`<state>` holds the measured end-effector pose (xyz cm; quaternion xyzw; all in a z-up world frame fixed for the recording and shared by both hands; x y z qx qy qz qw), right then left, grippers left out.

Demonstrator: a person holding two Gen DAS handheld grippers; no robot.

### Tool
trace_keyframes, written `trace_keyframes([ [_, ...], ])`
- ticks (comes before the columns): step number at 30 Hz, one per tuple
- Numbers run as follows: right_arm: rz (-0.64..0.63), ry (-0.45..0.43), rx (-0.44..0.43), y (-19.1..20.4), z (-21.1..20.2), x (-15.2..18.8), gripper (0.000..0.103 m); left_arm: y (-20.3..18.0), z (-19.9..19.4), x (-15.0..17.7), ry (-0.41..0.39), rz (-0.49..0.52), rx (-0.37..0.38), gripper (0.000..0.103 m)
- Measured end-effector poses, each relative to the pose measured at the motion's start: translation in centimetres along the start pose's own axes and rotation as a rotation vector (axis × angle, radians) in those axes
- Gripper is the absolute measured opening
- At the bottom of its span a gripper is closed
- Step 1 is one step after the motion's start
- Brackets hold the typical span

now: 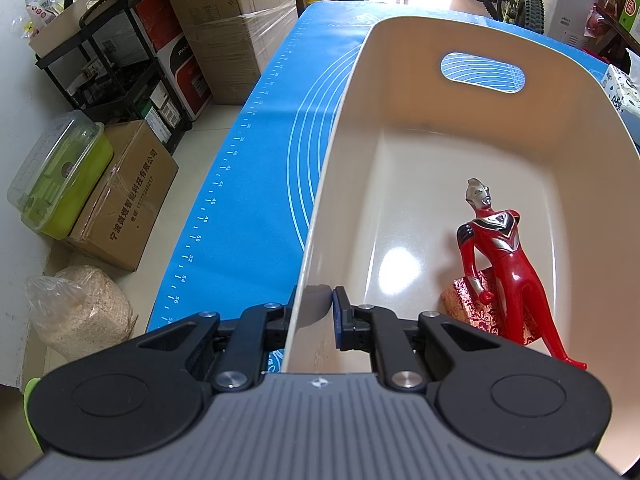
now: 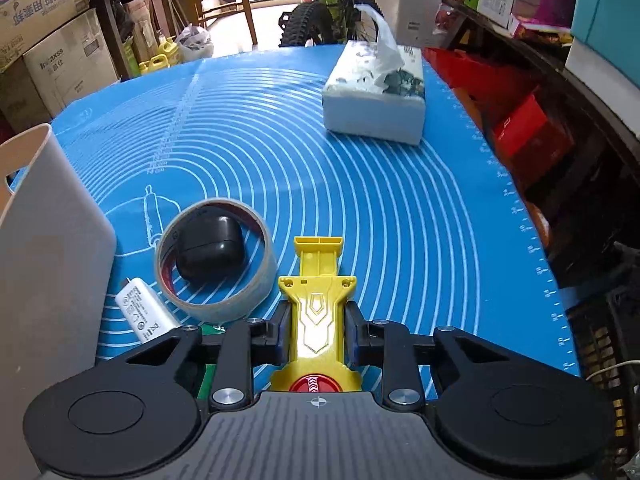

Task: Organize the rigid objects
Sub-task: 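Move the right tool to the yellow toy stand and grasp it, then carry the yellow stand with the right tool and release it into the basket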

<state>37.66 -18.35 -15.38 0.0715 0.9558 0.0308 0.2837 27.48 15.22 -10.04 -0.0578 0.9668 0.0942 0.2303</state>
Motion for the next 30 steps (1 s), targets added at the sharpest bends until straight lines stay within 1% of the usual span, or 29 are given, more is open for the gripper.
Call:
trace_keyframes([
  [9, 0.035, -0.074, -0.027, -0.1, -3.5, -1.3, 0.036, 0.0, 0.0, 0.0, 0.000, 0.000, -0.001, 0.016],
  [12, 0.045, -0.116, -0.050, 0.3, -5.4, -1.9, 0.036, 0.1, 0.0, 0.0, 0.000, -0.003, -0.001, 0.016],
  [15, 0.034, -0.180, -0.082, 1.4, -7.3, -2.5, 0.036, 0.2, 0.0, 0.1, 0.000, 0.001, -0.004, 0.016],
  [20, -0.004, -0.269, -0.147, 4.2, -10.3, -3.0, 0.036, 0.2, 0.0, 0.0, 0.001, 0.000, -0.004, 0.016],
  [24, -0.036, -0.325, -0.229, 7.1, -12.6, -3.1, 0.036, 0.2, 0.0, 0.0, 0.000, 0.000, -0.004, 0.016],
  [27, -0.067, -0.338, -0.296, 9.8, -13.7, -2.7, 0.036, 0.1, 0.0, 0.0, -0.001, 0.004, -0.005, 0.016],
  [30, -0.109, -0.325, -0.351, 12.6, -14.3, -1.8, 0.036, 0.1, 0.0, 0.0, -0.001, 0.004, -0.003, 0.016],
])
Point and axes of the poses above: each gripper's, at about its wrist camera, not at the fingertips, and z roughly the way its jaws point, y to its left, x to its underside, the point moved 8 cm from there along z, roughly the way its jaws point, and after that the axes turned 1 degree about -x, right-handed, at the moved point
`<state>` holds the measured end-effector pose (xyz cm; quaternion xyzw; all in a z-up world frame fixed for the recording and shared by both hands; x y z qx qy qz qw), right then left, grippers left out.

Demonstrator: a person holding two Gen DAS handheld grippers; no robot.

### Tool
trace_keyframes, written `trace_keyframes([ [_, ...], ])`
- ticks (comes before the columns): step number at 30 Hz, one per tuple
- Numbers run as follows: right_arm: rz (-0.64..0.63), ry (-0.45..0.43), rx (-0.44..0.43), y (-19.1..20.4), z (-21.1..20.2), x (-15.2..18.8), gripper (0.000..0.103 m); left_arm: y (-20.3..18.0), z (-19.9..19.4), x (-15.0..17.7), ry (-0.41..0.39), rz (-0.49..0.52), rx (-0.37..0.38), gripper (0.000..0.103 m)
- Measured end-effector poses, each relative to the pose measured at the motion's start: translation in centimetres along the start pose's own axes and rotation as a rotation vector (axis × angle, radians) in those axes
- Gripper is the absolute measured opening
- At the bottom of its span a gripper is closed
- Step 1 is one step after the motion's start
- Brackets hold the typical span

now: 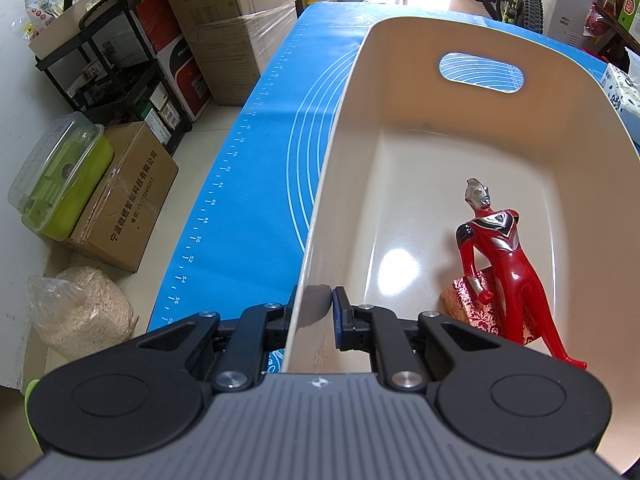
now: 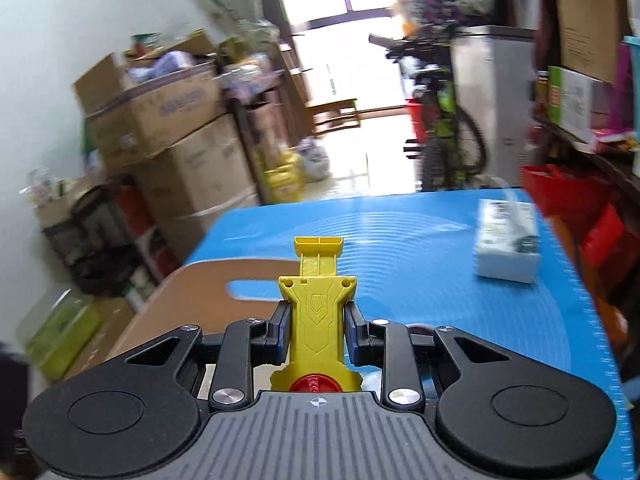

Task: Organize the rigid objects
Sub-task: 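Carry the yellow stand with the right tool and release it into the basket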

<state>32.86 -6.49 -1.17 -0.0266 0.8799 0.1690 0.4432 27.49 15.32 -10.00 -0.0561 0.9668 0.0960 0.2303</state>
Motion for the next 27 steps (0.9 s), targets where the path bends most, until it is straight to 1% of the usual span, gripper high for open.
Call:
trace_keyframes([
  [3, -0.039, 0.032, -0.038, 2.5, 0.8, 1.0, 0.036, -0.1, 0.0, 0.0, 0.000, 0.000, 0.001, 0.016],
  [6, -0.106, 0.067, -0.049, 4.6, 1.7, 2.7, 0.036, -0.1, 0.1, 0.0, 0.000, 0.000, 0.001, 0.016],
  [8, -0.129, 0.102, -0.060, 5.7, 2.3, 3.8, 0.036, -0.1, 0.1, 0.0, 0.000, 0.001, 0.000, 0.016],
  [13, -0.176, 0.203, -0.059, 7.4, 4.0, 6.4, 0.036, -0.1, 0.1, 0.0, 0.000, 0.001, 0.000, 0.016],
  [16, -0.209, 0.279, -0.054, 7.6, 5.2, 8.2, 0.036, -0.1, 0.1, -0.1, 0.000, 0.000, 0.001, 0.015],
  [19, -0.239, 0.329, -0.070, 8.0, 5.4, 9.5, 0.037, -0.2, 0.0, -0.1, -0.003, 0.001, 0.002, 0.015],
  [21, -0.242, 0.340, -0.084, 8.2, 5.2, 9.8, 0.037, -0.4, 0.1, -0.2, -0.001, 0.001, 0.003, 0.015],
  [23, -0.230, 0.330, -0.091, 8.3, 4.8, 9.6, 0.047, -0.4, 0.2, -0.2, 0.002, -0.002, 0.005, 0.015],
  [27, -0.187, 0.295, -0.107, 7.5, 3.6, 8.0, 0.055, -0.5, 0.3, -0.2, 0.001, 0.000, 0.004, 0.015],
])
Point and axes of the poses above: each gripper's, at about its wrist camera, not at the fingertips, and z roughly the way its jaws point, y to its left, x to its underside, the point moved 8 cm from there along z, roughly the way its jaws point, and after that the axes turned 1 degree about -x, right-handed, at the moved point
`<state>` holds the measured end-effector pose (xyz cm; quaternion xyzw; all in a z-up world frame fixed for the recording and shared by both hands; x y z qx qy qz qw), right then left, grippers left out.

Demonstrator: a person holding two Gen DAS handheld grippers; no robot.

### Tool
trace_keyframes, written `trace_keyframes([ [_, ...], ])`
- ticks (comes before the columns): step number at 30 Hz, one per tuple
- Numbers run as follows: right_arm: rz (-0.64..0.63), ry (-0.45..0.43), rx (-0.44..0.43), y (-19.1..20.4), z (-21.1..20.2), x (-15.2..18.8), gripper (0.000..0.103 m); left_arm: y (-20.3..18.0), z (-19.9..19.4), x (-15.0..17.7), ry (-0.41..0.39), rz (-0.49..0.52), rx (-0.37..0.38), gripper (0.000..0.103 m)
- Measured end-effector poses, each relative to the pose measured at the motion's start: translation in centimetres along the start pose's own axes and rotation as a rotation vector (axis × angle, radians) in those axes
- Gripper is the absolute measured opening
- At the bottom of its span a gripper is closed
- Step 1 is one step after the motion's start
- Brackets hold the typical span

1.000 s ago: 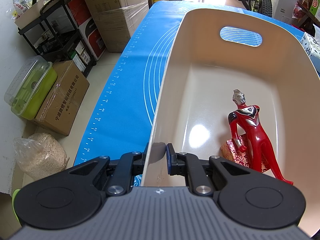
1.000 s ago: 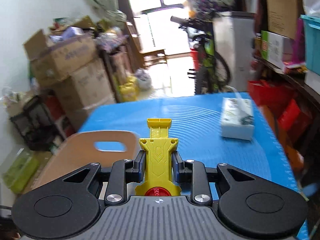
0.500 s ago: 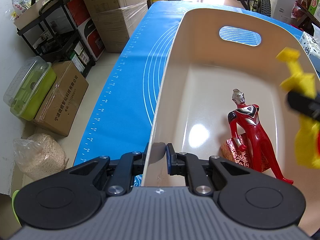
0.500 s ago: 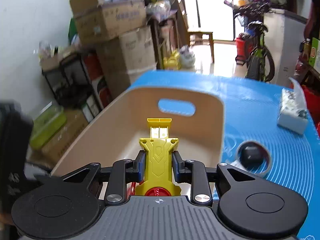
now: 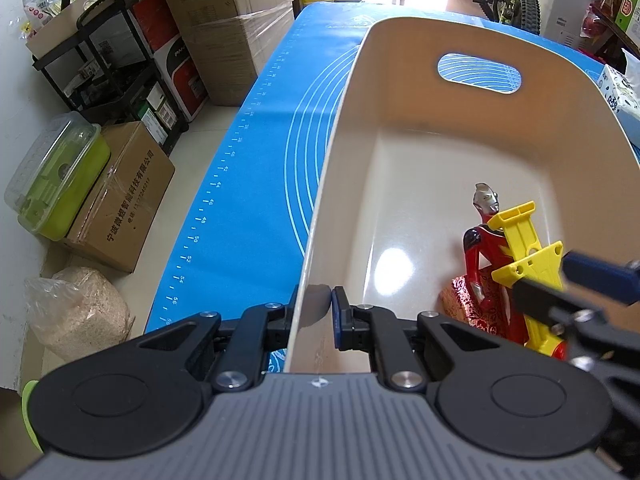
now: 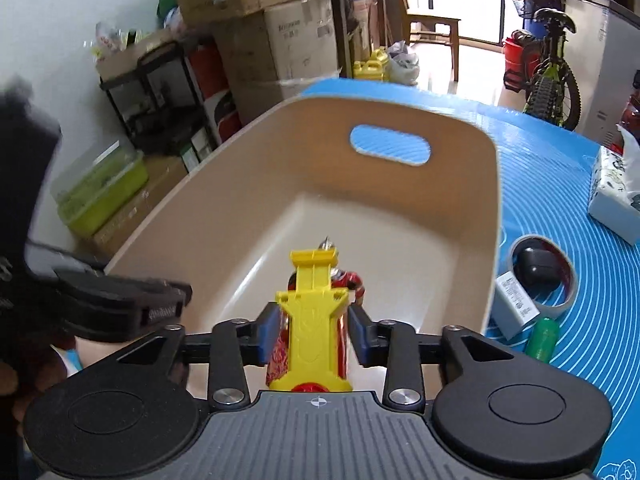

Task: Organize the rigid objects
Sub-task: 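Carry the yellow stand with the right tool and release it into the basket, then grasp the green-handled tool with the right tool and lift it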

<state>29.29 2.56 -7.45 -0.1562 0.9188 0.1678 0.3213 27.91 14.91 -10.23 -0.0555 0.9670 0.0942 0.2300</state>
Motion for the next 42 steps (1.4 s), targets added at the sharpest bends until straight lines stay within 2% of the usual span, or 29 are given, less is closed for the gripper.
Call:
trace_keyframes([
  [2, 0.021, -0.040, 0.005, -0.5, -1.2, -0.7, 0.062, 0.1, 0.0, 0.0, 0.002, -0.002, 0.001, 0.015],
  [7, 0.063, -0.117, 0.007, -2.2, -3.9, -2.2, 0.065, 0.2, 0.0, -0.1, 0.003, -0.004, 0.001, 0.015],
  [12, 0.108, -0.149, 0.038, -5.0, -5.1, -3.4, 0.066, 0.2, 0.0, 0.0, 0.003, -0.006, 0.001, 0.015],
  [18, 0.158, -0.159, 0.169, -9.9, -5.0, -3.1, 0.069, 0.2, 0.0, 0.0, 0.003, -0.007, 0.001, 0.015],
  [24, 0.291, -0.076, 0.263, -15.7, -2.6, -0.5, 0.069, 0.2, -0.1, 0.0, 0.003, -0.007, 0.000, 0.015],
  [28, 0.331, 0.000, 0.297, -17.7, -0.3, 1.3, 0.069, 0.2, -0.1, 0.0, 0.003, -0.006, -0.001, 0.015],
  [37, 0.325, 0.082, 0.335, -18.3, 3.1, 4.0, 0.069, 0.2, -0.1, 0.1, 0.003, -0.004, -0.002, 0.015],
  [42, 0.308, 0.083, 0.339, -18.3, 3.7, 4.2, 0.062, 0.2, -0.1, 0.1, 0.003, -0.004, -0.002, 0.015],
])
Point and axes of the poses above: each gripper's, at about its wrist camera, not at the fingertips, and z roughly the way its jaws point, y to its left, x to its underside, the point moved 8 cm from there along z, roughly the way its jaws point, and after that the axes turned 1 degree about -x, right-handed, at the moved point
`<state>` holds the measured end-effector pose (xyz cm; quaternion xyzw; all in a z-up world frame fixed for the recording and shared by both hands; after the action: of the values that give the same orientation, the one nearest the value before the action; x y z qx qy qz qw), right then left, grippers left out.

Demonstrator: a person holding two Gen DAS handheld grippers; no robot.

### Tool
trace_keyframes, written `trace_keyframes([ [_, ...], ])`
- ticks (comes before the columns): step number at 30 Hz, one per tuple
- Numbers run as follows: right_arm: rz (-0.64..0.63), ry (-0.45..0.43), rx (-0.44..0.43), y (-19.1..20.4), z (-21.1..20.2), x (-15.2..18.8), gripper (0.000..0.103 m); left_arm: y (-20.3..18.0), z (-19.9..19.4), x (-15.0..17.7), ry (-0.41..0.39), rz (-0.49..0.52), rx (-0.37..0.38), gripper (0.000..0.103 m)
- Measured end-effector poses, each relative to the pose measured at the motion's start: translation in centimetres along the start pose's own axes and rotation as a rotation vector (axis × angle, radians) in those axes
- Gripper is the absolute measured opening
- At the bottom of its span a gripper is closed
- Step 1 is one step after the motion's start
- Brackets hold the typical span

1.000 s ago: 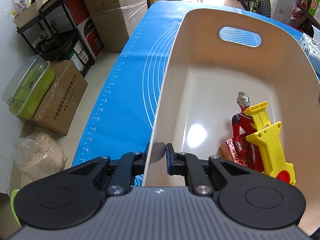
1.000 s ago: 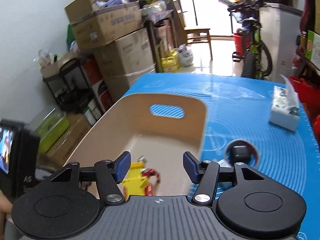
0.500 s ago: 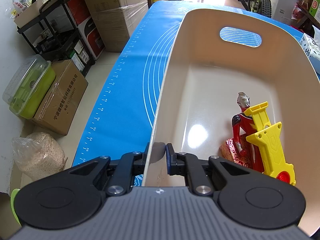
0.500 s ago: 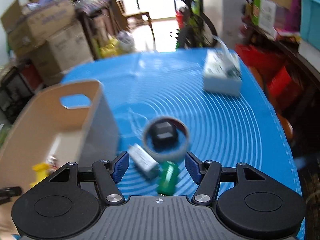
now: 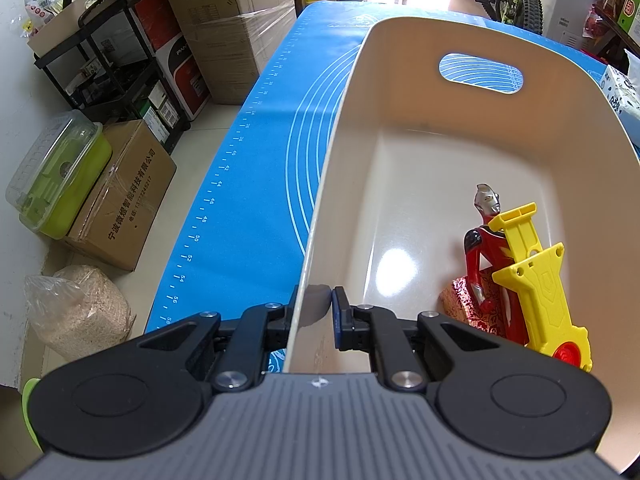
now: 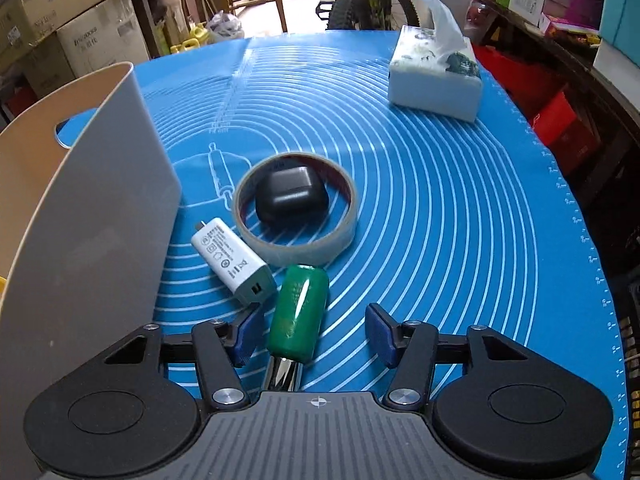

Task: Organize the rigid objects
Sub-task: 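Grasp the green-handled tool with the right tool and lift it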

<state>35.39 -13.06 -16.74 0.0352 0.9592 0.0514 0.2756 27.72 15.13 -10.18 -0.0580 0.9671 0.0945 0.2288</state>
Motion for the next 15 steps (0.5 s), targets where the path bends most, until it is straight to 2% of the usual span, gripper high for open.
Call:
trace_keyframes([
  [3, -0.045, -0.007, 0.011, 0.3, 0.0, 0.1, 0.050, 0.0, 0.0, 0.0, 0.000, 0.000, -0.001, 0.015],
  [5, -0.062, -0.013, 0.001, 0.6, -0.1, 0.2, 0.038, 0.0, 0.0, 0.0, 0.000, -0.001, 0.000, 0.015],
  [7, -0.067, -0.009, -0.005, 0.8, -0.2, 0.4, 0.034, 0.0, 0.0, 0.0, 0.000, 0.000, -0.001, 0.015],
  [15, -0.057, -0.028, 0.006, 0.5, -1.3, -0.1, 0.034, 0.0, 0.0, 0.0, 0.000, 0.000, 0.000, 0.015],
])
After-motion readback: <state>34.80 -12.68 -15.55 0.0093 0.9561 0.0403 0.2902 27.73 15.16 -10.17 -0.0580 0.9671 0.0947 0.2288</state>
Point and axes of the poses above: each gripper's, at about its wrist camera, not at the fingertips, and z roughly the way its jaws point, y to its left, x to its underside, the point moved 8 cm from there along z, roughly the way its jaws point, and after that the axes turned 1 degree about -x, right-handed, at the moved point
